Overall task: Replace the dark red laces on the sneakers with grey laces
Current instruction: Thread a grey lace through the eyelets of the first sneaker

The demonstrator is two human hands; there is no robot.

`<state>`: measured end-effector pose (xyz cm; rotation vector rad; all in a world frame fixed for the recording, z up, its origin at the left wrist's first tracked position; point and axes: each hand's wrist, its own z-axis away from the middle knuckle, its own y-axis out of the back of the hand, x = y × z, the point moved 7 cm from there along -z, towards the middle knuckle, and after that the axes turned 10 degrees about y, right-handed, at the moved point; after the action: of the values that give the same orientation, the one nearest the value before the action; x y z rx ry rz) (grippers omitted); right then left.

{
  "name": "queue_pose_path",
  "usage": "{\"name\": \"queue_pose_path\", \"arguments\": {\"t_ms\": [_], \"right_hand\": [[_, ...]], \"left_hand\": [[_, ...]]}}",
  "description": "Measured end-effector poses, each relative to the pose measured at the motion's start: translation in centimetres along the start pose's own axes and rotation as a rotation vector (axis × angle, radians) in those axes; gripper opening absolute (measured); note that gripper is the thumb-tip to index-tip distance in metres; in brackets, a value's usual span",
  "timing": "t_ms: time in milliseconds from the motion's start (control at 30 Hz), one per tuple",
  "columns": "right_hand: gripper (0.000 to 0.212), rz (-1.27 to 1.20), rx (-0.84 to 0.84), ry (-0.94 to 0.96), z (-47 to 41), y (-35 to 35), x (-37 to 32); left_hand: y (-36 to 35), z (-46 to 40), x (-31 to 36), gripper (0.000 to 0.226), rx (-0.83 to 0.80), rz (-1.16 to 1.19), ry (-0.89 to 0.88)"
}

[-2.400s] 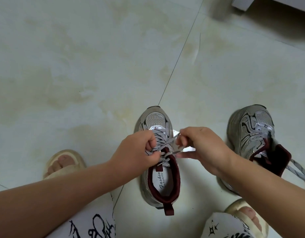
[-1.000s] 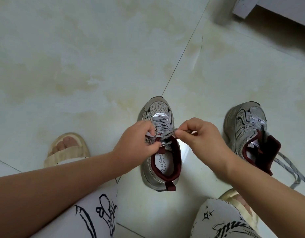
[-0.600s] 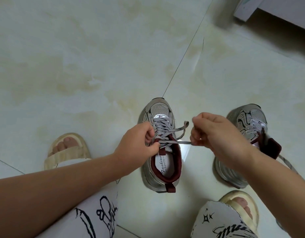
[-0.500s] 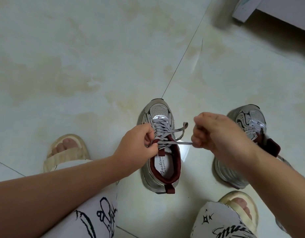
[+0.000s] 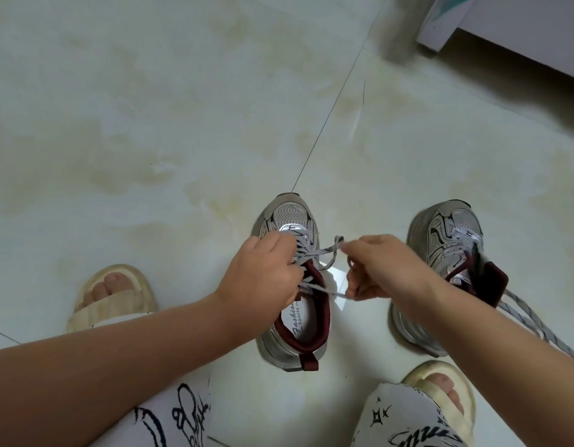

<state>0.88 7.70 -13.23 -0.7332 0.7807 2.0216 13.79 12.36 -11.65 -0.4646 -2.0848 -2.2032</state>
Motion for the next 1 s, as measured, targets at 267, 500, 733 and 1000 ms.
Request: {"name": "queue_pose_path", "arguments": {"t_ms": [267,500,733,1000], "right_hand": [[0.027,0.397,-0.164,0.168,-0.1,-2.9,1.8],[0.021,0.412,-0.117,0.226,0.1,-3.2,2.2],[0.020,0.406,-0.150,0.184,0.0,-3.3,2.5],[0.018,0.099,-0.127,0.035,-0.2,-2.8,1.1]], "left_hand": [[-0.6,0.2,-2.8,0.008,-0.124,0.524,0.297],[2.0,-1.0,-1.7,0.014,-0.332,0.781,0.190],[4.5,-1.1,-2.6,0.006,-0.582,1.346,0.250],[0.6,-0.7,-2.1,0.007,-0.391,0.512,0.286]]}}
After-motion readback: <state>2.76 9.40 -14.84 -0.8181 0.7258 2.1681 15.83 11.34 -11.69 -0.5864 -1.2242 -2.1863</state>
